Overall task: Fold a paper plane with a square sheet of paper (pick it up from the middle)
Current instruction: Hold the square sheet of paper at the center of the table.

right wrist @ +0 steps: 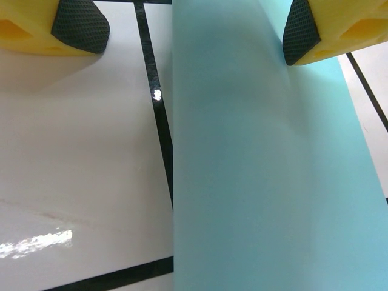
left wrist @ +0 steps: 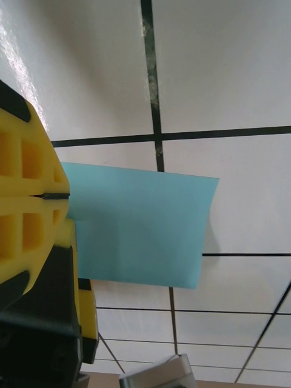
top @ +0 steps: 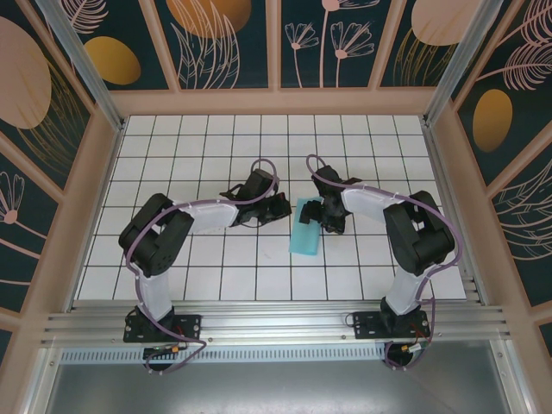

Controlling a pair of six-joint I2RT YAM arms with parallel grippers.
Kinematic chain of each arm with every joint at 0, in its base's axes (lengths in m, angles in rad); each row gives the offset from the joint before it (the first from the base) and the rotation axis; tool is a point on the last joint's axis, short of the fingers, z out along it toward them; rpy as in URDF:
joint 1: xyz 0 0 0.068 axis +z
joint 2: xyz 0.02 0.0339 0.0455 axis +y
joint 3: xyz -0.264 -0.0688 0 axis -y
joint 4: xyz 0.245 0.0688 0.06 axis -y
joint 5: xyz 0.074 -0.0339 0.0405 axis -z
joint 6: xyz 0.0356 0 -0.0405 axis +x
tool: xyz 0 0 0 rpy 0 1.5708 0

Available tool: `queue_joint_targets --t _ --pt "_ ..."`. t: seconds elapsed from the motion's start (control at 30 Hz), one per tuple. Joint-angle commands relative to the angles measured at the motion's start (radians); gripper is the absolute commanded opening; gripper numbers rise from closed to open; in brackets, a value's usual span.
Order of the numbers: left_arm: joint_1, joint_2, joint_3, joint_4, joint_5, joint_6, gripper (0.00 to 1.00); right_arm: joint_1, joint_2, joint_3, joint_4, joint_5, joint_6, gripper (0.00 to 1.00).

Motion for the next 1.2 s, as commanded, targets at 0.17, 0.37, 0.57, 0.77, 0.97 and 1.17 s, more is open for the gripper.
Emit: queue_joint_targets --t 0.17,0.37,0.57,0.77,0.97,1.17 --pt "-0.005 0.038 0.037 -0.013 0.018 0.018 0.0 -0.012 0.194 -0.09 0.141 0.07 -0.062 0.86" --pt "-0.005 0.025 0.028 -0.017 -0.014 0.013 0.0 -0.012 0.197 -0.079 0.125 0.09 -0.061 0.88" --pt "-0.005 0.025 0.034 -0.021 -0.006 0.016 0.0 -0.014 0.196 -0.086 0.12 0.101 -0.053 0.86" --pt "-0.005 0.027 0.03 -0.018 0.0 0.016 0.0 -0.014 0.186 -0.102 0.137 0.091 -0.047 0.82" --pt "-0.005 0.027 0.032 -0.018 0.006 0.02 0.0 -0.014 0.19 -0.102 0.141 0.087 -0.047 0.82" --pt "-0.005 0.04 0.04 -0.005 0.044 0.026 0.0 -0.014 0.202 -0.094 0.139 0.086 -0.044 0.83"
